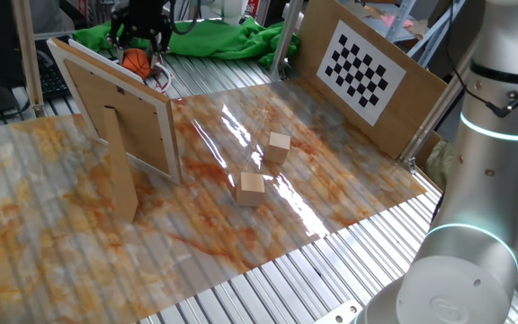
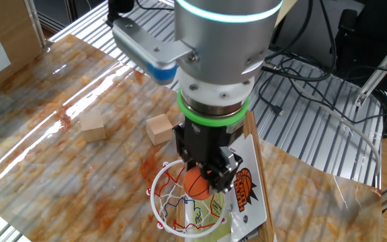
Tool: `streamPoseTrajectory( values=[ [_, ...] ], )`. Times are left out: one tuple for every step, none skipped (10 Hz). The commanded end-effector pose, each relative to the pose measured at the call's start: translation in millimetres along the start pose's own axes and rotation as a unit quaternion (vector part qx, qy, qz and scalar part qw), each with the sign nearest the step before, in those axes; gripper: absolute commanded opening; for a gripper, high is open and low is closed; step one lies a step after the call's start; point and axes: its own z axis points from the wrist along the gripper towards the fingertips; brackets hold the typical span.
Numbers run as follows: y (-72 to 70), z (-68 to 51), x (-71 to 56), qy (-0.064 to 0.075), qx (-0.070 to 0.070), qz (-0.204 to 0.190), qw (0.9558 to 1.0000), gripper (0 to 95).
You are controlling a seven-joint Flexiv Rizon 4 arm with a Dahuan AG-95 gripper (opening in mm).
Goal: Grab a basketball, release it and shoot it into the basket
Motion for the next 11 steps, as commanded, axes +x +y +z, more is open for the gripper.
streamPoseTrajectory(
  values=[
    [0.7,2.6,-0.2,0.005,0.003,0.014,0.9999,19.0],
    [1.0,3.4,-0.3,0.006,0.003,0.017,0.9998,38.0],
    [1.5,4.9,-0.7,0.007,0.004,0.024,0.9997,38.0],
    [1.7,5.5,-0.8,0.010,0.005,0.030,0.9995,57.0],
    [1.8,5.7,-0.8,0.010,0.005,0.034,0.9994,57.0],
    [1.8,5.7,-0.8,0.012,0.006,0.038,0.9992,76.0],
    [1.9,5.7,-0.8,0.015,0.007,0.043,0.9989,76.0],
    [2.0,5.7,-0.9,0.016,0.008,0.045,0.9988,76.0],
    [2.3,5.6,-0.8,0.016,0.008,0.047,0.9987,76.0],
    [2.4,5.6,-0.9,0.016,0.008,0.048,0.9987,95.0],
    [2.5,5.5,-0.8,0.017,0.009,0.050,0.9986,95.0]
  ],
)
